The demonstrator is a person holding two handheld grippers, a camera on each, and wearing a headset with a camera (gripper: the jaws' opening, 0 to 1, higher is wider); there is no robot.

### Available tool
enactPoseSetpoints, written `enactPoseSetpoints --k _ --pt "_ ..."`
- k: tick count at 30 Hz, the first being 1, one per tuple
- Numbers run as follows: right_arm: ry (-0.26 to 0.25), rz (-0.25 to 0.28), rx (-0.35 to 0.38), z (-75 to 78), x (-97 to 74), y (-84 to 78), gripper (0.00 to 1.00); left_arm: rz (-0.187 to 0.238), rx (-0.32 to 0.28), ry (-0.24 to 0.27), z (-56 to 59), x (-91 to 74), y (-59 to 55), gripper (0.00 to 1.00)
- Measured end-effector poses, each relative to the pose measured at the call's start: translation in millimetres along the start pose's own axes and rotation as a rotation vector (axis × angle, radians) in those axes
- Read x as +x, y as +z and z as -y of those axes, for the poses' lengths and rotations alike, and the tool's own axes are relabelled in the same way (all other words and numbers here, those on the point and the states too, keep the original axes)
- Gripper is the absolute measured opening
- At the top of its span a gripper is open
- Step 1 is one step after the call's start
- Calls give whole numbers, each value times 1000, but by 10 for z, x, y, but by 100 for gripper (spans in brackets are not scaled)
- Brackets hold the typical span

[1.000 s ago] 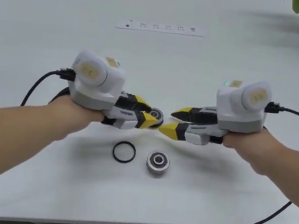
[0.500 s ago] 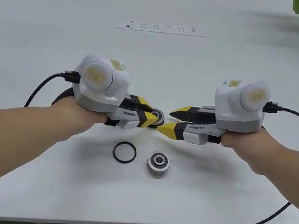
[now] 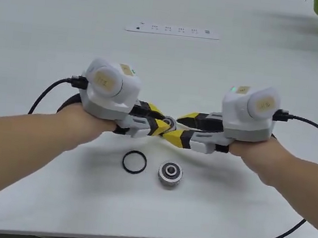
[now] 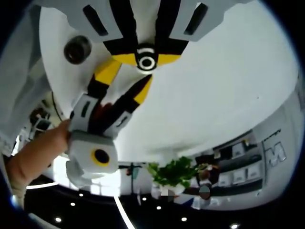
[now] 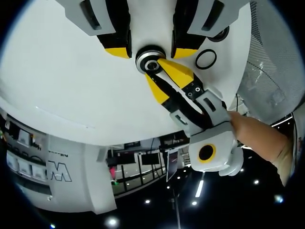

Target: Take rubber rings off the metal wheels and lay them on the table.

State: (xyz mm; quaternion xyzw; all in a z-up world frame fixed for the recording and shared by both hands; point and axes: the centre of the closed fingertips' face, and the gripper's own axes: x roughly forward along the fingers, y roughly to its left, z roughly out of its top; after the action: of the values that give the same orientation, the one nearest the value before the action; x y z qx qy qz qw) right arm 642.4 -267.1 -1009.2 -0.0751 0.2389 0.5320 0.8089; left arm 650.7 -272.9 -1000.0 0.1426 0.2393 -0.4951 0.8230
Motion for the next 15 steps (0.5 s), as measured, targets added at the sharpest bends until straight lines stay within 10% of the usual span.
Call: enactPoseSetpoints --k 15 --pt "-21 -10 -44 31 102 -22 28 1 -5 8 -3 -9 -1 13"
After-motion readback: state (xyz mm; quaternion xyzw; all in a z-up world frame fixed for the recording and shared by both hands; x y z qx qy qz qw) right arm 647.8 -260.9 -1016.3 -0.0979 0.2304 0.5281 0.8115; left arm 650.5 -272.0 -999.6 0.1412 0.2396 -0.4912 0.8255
